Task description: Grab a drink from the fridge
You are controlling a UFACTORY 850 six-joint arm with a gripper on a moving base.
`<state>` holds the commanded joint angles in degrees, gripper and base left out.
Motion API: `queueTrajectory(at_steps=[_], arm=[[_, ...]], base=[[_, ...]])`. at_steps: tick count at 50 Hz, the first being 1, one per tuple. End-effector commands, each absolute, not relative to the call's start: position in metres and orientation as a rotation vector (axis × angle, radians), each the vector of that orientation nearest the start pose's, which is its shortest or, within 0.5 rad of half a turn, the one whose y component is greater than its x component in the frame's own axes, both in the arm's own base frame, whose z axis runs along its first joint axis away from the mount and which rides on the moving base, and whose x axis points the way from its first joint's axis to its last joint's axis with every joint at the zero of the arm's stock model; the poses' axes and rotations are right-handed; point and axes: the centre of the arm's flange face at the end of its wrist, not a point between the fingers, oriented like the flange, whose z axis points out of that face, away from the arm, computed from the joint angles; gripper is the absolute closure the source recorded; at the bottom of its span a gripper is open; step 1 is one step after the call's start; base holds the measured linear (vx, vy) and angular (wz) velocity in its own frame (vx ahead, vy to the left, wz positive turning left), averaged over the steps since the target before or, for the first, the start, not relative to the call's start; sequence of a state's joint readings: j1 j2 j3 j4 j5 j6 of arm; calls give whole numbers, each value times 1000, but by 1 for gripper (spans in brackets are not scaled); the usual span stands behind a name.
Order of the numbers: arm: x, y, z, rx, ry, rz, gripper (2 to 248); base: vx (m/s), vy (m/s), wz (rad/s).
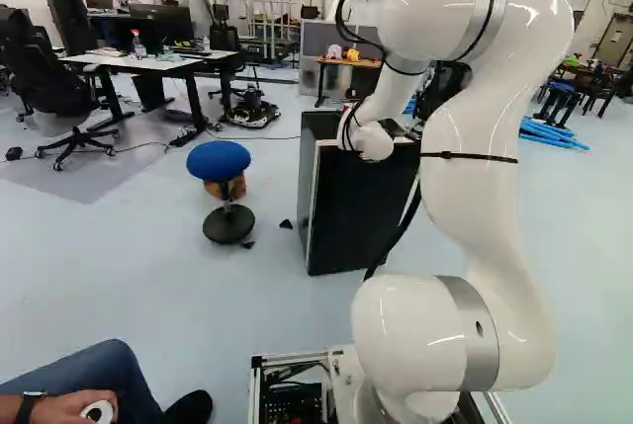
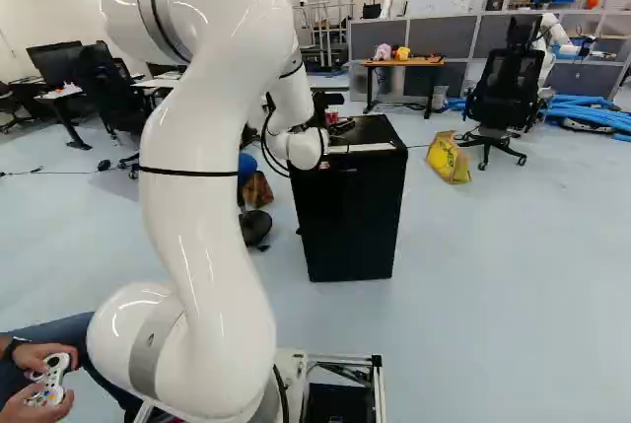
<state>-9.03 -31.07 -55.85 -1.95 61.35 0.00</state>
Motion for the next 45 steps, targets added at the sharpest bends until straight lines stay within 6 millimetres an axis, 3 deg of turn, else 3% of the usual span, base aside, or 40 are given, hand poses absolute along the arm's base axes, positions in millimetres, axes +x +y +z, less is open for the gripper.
queueTrajectory(at_steps=[45], arm=[[641,-97,355,-2397,185,-2177,3]], base=[[0,0,0]])
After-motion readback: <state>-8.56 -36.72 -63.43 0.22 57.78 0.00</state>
